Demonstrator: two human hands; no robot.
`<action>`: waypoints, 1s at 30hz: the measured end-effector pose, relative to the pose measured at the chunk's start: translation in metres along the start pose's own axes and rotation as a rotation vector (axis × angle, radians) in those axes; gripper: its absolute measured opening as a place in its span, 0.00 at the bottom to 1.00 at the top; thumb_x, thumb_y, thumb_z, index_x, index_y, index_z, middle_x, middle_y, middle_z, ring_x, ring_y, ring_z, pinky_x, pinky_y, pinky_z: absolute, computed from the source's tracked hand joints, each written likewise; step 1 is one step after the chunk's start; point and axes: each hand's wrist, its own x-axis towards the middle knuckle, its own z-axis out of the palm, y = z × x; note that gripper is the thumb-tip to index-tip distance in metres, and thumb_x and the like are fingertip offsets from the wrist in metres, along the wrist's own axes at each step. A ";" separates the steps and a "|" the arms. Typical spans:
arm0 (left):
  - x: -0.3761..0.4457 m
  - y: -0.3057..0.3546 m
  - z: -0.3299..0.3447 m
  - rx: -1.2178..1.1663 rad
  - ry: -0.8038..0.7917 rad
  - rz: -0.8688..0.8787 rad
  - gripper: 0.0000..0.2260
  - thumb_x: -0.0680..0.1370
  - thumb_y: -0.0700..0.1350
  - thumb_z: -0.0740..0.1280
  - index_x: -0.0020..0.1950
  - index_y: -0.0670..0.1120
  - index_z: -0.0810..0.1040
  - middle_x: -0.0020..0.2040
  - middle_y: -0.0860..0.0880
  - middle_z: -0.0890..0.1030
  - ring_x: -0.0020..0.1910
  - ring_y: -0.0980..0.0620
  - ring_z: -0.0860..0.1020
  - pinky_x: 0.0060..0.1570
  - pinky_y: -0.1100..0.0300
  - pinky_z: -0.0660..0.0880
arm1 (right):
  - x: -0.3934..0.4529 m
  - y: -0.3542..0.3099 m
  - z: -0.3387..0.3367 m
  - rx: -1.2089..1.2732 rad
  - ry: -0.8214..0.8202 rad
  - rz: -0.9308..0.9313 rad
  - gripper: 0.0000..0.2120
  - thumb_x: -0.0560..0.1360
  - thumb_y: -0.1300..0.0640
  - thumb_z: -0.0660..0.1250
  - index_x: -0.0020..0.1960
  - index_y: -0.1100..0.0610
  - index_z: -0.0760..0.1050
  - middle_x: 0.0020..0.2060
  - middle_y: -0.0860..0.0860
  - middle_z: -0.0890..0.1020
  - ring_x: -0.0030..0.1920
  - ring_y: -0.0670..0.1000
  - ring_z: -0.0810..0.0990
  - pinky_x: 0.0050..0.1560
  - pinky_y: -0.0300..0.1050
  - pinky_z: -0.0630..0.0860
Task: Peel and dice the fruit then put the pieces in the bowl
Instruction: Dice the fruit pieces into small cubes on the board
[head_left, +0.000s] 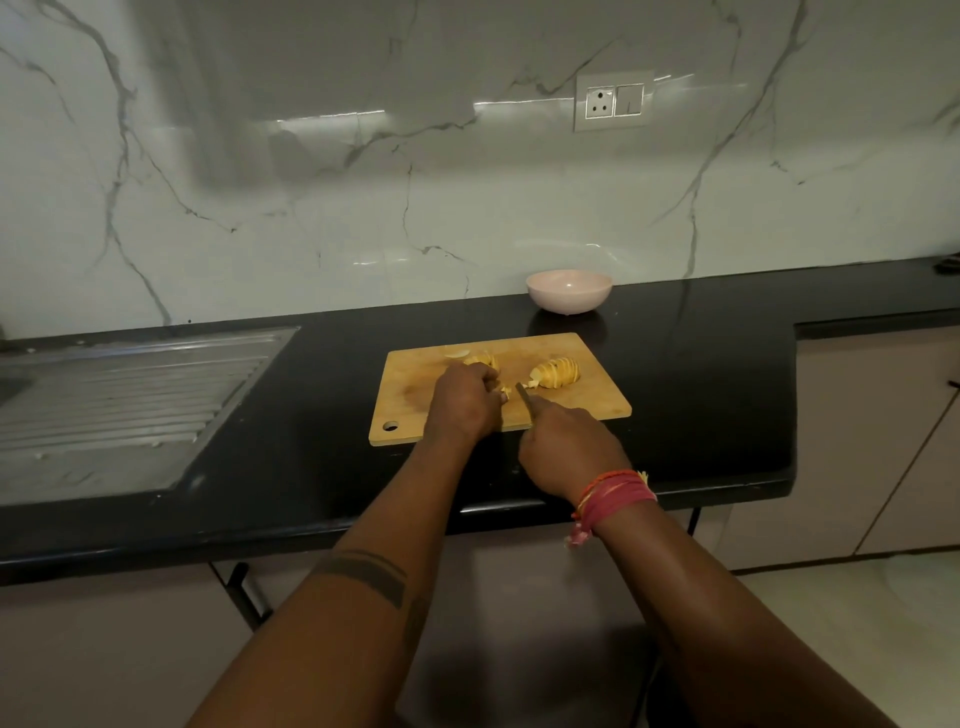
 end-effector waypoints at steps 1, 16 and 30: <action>0.002 0.000 0.000 0.025 -0.008 0.015 0.17 0.77 0.47 0.75 0.65 0.46 0.82 0.61 0.47 0.82 0.58 0.50 0.80 0.61 0.56 0.76 | 0.001 -0.003 0.001 -0.001 -0.009 0.003 0.32 0.78 0.53 0.60 0.81 0.46 0.57 0.43 0.51 0.77 0.43 0.52 0.78 0.40 0.47 0.73; 0.002 -0.019 -0.005 0.112 0.082 0.023 0.10 0.78 0.49 0.73 0.59 0.51 0.84 0.56 0.49 0.82 0.51 0.50 0.80 0.56 0.49 0.80 | 0.003 0.012 -0.009 -0.061 0.031 0.064 0.30 0.80 0.52 0.58 0.80 0.43 0.55 0.40 0.51 0.75 0.39 0.51 0.76 0.37 0.46 0.70; 0.000 -0.017 0.000 0.168 0.056 0.069 0.14 0.79 0.52 0.71 0.63 0.52 0.82 0.61 0.47 0.77 0.59 0.47 0.75 0.60 0.47 0.76 | 0.002 0.006 -0.003 -0.093 0.040 0.078 0.30 0.80 0.52 0.58 0.80 0.44 0.55 0.41 0.51 0.77 0.39 0.51 0.77 0.38 0.46 0.72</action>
